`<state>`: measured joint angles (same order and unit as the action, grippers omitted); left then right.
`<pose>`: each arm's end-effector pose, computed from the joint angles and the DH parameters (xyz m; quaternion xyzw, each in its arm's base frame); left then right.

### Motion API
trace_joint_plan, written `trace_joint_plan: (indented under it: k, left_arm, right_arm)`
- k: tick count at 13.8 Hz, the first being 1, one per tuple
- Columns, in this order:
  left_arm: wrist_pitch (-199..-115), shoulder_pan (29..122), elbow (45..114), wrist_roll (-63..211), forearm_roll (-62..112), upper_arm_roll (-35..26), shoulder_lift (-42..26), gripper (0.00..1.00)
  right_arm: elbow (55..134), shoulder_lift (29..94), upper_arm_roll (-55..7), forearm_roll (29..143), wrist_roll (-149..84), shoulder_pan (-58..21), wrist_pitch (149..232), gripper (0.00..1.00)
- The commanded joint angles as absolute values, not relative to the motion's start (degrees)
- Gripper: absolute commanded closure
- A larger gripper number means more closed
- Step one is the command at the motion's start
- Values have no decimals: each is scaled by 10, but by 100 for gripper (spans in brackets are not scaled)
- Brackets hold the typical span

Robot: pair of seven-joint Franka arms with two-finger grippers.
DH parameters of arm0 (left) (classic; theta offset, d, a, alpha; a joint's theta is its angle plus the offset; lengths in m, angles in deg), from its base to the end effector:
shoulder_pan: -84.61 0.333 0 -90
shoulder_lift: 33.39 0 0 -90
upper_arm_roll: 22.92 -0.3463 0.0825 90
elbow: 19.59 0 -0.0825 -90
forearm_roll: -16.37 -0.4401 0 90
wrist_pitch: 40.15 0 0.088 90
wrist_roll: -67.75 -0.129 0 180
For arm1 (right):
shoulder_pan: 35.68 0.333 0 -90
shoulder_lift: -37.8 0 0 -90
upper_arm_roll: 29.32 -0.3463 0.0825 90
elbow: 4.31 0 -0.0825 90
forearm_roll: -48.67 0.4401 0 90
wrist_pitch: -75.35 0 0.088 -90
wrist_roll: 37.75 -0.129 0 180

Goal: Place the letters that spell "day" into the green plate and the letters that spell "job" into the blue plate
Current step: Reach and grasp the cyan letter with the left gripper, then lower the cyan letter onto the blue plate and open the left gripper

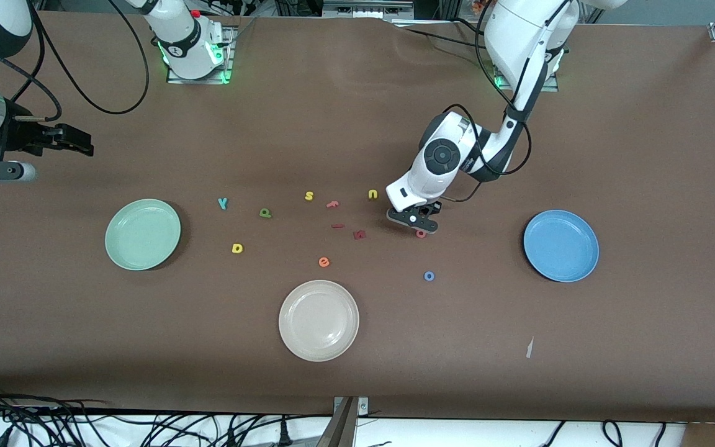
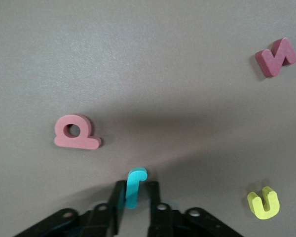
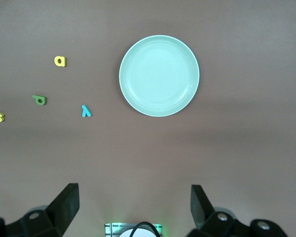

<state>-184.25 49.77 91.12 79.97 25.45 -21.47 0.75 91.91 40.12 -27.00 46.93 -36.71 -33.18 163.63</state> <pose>0.5395 -0.3970 0.1310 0.9883 -0.1427 -0.0280 0.0456 0.6075 -0.0017 0.5494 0.9958 0.0114 -0.0895 0.0153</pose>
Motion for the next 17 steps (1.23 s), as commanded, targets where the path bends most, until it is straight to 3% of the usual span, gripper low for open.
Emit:
trace_joint_plan:
  k: [1,5,10,12,17]
  left_arm:
    - [-1840,496,914,793,259,-216,4,100]
    - [-1803,535,912,789,259,-216,-34,100]
    - [-1685,671,914,744,259,-203,-125,100]
    - [-1637,761,914,673,259,-169,-140,100]
    - [-1621,862,948,540,213,-166,-154,100]
  right_arm:
    - [918,397,-269,481,-362,-334,1629,0]
    - [918,397,-269,481,-362,-334,1629,0]
    - [918,397,-269,481,-362,-334,1629,0]
    - [918,397,-269,481,-362,-334,1629,0]
    - [918,397,-269,480,-363,-334,1628,0]
